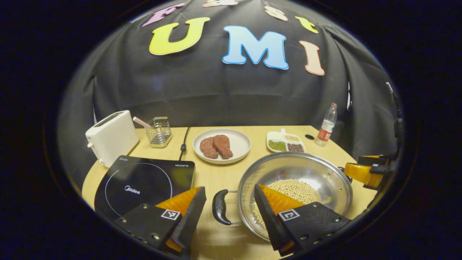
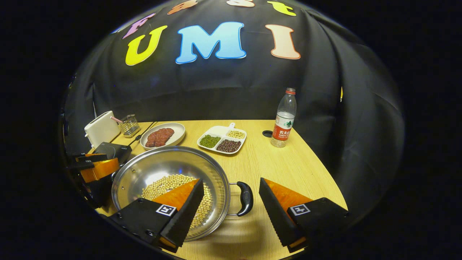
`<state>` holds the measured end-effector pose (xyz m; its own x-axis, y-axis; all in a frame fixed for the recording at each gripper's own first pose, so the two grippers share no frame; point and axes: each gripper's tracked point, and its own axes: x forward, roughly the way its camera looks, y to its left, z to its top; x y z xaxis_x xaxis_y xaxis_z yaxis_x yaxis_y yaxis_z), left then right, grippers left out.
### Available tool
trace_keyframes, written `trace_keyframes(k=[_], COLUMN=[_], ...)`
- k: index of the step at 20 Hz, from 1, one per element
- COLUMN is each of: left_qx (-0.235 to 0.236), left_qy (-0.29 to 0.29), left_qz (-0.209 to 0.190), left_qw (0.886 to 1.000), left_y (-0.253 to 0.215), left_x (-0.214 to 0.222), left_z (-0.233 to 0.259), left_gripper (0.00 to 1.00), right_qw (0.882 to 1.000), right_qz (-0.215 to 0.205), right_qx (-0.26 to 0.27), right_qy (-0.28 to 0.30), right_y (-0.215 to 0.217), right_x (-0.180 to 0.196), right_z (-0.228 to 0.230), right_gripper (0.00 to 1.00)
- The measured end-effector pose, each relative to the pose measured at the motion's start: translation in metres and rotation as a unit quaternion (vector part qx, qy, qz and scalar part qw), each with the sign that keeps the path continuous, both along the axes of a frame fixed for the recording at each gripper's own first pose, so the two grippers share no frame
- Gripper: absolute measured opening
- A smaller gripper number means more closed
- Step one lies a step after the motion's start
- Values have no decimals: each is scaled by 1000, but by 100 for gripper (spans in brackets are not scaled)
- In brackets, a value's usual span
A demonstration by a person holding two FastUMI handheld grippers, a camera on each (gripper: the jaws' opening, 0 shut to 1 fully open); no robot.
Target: First push the handle of the pot to place it horizontally, then grasp the pot with both hands and set it on the induction cooktop.
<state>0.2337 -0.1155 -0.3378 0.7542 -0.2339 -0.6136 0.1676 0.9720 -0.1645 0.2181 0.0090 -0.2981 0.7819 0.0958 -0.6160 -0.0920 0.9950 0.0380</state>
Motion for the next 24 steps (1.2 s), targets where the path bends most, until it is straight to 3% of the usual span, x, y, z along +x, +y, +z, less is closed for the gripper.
trace_keyframes(k=[1, 2, 4, 5, 7, 20, 24], left_qx=[1, 3, 9, 10, 11, 30, 29], left_qy=[5, 11, 22, 28, 36, 96, 107], left_qz=[-1, -3, -7, -8, -8, 4, 5], left_qw=[1000, 1000, 1000, 1000, 999, 995, 994], left_y=[-1, -3, -4, -5, -6, 0, -2], left_x=[1, 3, 4, 5, 4, -6, -9], left_z=[-4, -10, -19, -23, -30, -67, -71], left_gripper=[80, 83, 80, 80, 83, 83, 83], right_qw=[1000, 1000, 1000, 1000, 999, 995, 995], right_qz=[0, 0, -2, -2, -4, -8, -9], right_qx=[-3, -6, -12, -15, -23, -29, -36], right_qy=[2, 5, 12, 17, 25, 92, 96], right_y=[-1, -1, -3, -4, -5, -5, -7], right_x=[2, 3, 5, 5, 6, 1, 1], right_z=[-3, -5, -11, -15, -21, -50, -52], right_gripper=[98, 94, 98, 94, 98, 97, 81])
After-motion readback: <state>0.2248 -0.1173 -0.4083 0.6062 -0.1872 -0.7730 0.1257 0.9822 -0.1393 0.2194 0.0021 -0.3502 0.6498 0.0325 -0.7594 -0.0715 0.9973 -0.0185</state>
